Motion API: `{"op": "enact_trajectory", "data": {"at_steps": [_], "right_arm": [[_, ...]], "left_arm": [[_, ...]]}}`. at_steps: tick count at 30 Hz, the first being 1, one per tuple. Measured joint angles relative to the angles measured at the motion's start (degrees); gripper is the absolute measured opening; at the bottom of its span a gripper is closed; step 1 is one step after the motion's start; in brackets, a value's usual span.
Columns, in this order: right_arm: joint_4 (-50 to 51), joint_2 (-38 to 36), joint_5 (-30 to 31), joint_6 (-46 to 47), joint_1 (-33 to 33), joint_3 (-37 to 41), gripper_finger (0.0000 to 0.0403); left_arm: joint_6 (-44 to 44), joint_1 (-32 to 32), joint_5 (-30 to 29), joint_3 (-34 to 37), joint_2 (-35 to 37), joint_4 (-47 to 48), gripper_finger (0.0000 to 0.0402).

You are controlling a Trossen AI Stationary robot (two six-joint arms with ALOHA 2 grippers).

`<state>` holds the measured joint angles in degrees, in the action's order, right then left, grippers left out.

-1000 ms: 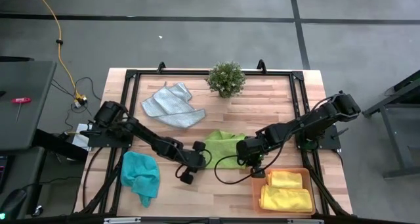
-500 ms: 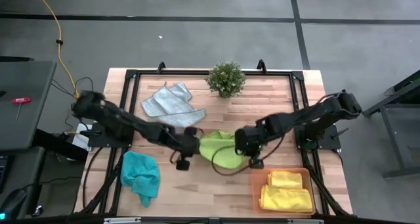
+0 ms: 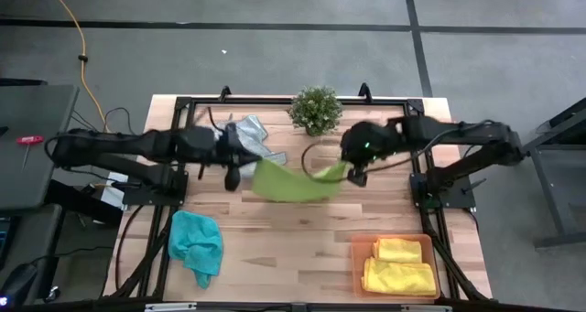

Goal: Fold microfiber towels
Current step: Fold the green microfiber towel

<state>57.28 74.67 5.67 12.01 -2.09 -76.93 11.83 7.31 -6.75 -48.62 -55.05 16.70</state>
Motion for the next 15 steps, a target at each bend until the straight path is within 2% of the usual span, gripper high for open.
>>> {"op": "enact_trajectory", "data": {"at_steps": [4,8,15], "right_arm": [[0.04,-2.49,1.81,-1.68,-5.10,0.00,0.0000],[-0.04,-3.87,1.88,-4.40,-9.18,0.00,0.0000],[-0.17,-5.34,1.80,-4.42,-9.09,-0.02,0.0000]], "left_arm": [[-1.05,5.81,0.60,-0.47,0.73,0.59,0.0000],[-7.19,10.99,1.61,-3.42,-0.74,3.27,0.0000],[-16.20,14.24,1.68,-13.80,-1.47,14.46,0.0000]]}}
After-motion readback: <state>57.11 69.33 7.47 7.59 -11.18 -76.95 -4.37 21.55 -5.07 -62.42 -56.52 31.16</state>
